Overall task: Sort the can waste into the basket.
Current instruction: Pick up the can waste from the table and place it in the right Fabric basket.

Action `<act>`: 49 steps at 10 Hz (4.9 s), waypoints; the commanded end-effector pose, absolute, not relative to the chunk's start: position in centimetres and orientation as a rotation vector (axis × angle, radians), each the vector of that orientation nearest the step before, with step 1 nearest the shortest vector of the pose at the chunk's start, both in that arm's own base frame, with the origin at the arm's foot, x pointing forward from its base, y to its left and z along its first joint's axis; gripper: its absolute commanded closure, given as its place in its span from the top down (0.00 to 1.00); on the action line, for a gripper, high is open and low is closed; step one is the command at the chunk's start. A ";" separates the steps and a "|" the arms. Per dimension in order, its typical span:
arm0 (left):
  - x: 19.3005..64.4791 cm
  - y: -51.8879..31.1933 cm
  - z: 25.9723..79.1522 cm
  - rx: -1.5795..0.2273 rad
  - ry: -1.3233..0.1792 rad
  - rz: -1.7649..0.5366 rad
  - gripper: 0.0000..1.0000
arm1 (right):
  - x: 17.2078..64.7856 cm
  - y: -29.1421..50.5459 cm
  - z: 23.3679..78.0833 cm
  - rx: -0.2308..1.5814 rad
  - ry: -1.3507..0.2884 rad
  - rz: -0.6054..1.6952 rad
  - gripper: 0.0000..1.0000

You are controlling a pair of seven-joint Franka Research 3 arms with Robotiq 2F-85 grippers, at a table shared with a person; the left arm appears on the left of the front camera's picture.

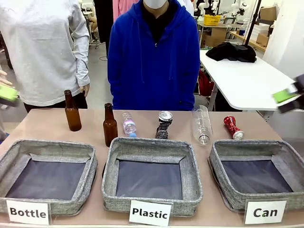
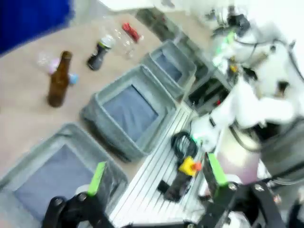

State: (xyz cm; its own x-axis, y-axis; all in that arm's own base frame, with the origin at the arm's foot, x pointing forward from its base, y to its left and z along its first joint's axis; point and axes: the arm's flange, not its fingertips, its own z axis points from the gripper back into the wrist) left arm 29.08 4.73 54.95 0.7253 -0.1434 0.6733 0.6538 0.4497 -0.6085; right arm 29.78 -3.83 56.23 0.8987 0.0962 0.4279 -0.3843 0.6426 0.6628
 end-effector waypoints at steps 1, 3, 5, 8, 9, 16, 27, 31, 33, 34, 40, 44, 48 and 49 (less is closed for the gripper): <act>29.3 9.6 53.5 -1.092 -0.709 -0.325 1.00 | 30.1 -9.6 54.0 0.909 -0.443 0.115 1.00; 29.5 12.2 51.9 -1.154 -0.754 -0.075 1.00 | 28.9 -16.2 51.9 0.996 -0.517 -0.063 1.00; 29.0 12.0 49.7 -1.251 -0.784 0.083 1.00 | 27.5 -20.6 49.6 1.065 -0.564 -0.209 1.00; 30.6 15.4 50.6 -1.253 -0.758 0.119 1.00 | 26.6 -23.2 47.2 1.053 -0.622 -0.357 1.00; 30.6 15.4 50.6 -1.253 -0.758 0.119 1.00 | 26.5 -23.2 48.1 1.057 -0.545 -0.332 1.00; 30.6 15.4 50.6 -1.253 -0.758 0.119 1.00 | 26.6 -22.9 48.0 1.042 -0.520 -0.347 1.00; 30.6 15.4 50.6 -1.253 -0.758 0.119 1.00 | 38.0 -2.4 55.1 0.544 -0.362 0.175 1.00; 30.6 15.4 50.6 -1.253 -0.758 0.119 1.00 | 30.0 -18.8 53.6 0.721 -0.539 -0.007 1.00; 30.6 15.4 50.6 -1.253 -0.758 0.119 1.00 | 25.6 -25.7 50.2 0.824 -0.623 -0.137 1.00; 30.6 15.4 50.6 -1.253 -0.758 0.119 1.00 | 24.1 -28.4 48.2 0.895 -0.675 -0.208 1.00; 30.6 15.4 50.6 -1.253 -0.758 0.119 1.00 | 22.7 -31.5 43.6 1.002 -0.689 -0.280 1.00; 30.6 15.4 50.6 -1.253 -0.758 0.119 1.00 | 27.6 -26.4 46.8 0.933 -0.641 -0.203 1.00; 30.6 15.4 50.6 -1.253 -0.758 0.119 1.00 | 37.2 -13.2 51.0 0.778 -0.519 0.078 1.00; 30.6 15.4 50.6 -1.253 -0.758 0.119 1.00 | 38.9 -9.7 51.3 0.753 -0.506 0.141 1.00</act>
State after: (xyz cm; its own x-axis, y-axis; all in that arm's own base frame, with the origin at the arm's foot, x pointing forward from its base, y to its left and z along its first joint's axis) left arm 30.63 15.30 50.47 0.7644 0.4818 0.4285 0.2880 0.3395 -0.8954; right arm 37.38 -10.81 51.14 0.8761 -0.0740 0.4765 -0.2882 0.7118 0.6405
